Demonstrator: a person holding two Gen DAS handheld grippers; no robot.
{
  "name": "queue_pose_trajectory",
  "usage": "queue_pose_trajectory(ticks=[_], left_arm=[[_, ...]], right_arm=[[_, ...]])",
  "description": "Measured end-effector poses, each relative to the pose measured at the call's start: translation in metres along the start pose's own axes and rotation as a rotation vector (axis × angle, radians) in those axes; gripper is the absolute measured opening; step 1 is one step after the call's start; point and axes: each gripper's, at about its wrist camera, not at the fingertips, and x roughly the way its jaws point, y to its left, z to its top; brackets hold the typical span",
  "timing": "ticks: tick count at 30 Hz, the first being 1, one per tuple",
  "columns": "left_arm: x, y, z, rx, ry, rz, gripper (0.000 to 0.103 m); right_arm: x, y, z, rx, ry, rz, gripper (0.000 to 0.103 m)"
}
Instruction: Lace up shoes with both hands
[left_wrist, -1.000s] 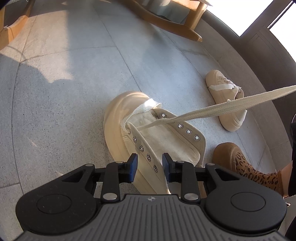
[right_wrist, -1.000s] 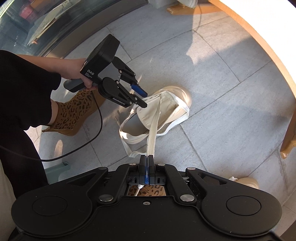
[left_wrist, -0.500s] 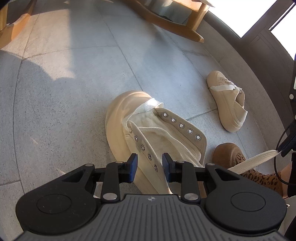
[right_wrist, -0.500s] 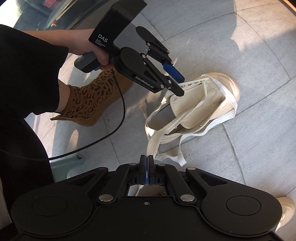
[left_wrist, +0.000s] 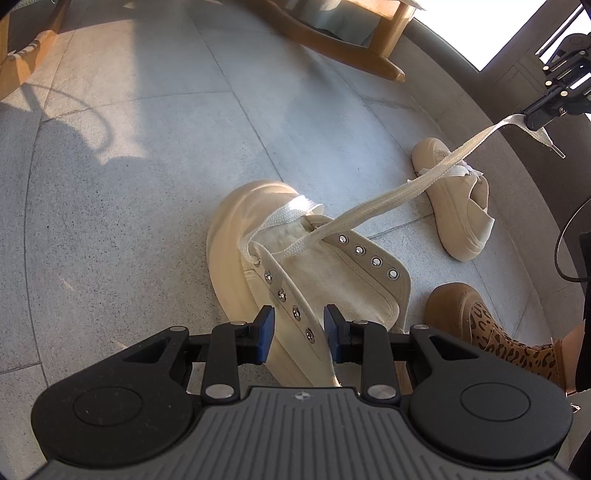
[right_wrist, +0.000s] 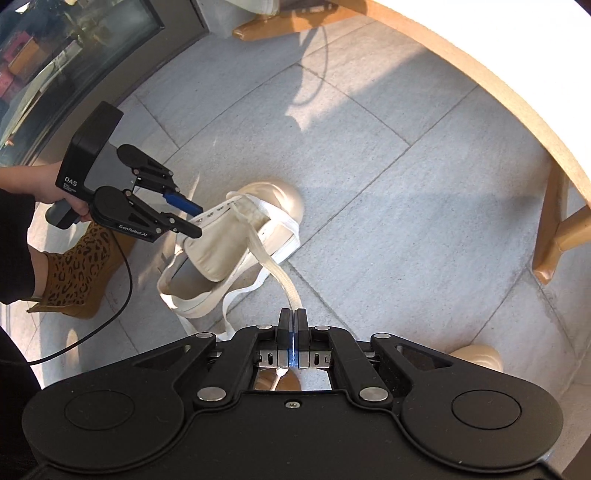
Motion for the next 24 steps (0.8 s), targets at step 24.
queue_pose_trajectory(ticks=[24], left_arm=[[-0.005, -0.005, 0.002, 0.003, -0.018, 0.021, 0.027]], right_arm=[[0.109, 0.039, -0.041, -0.276, -0.088, 0.223, 0.011]])
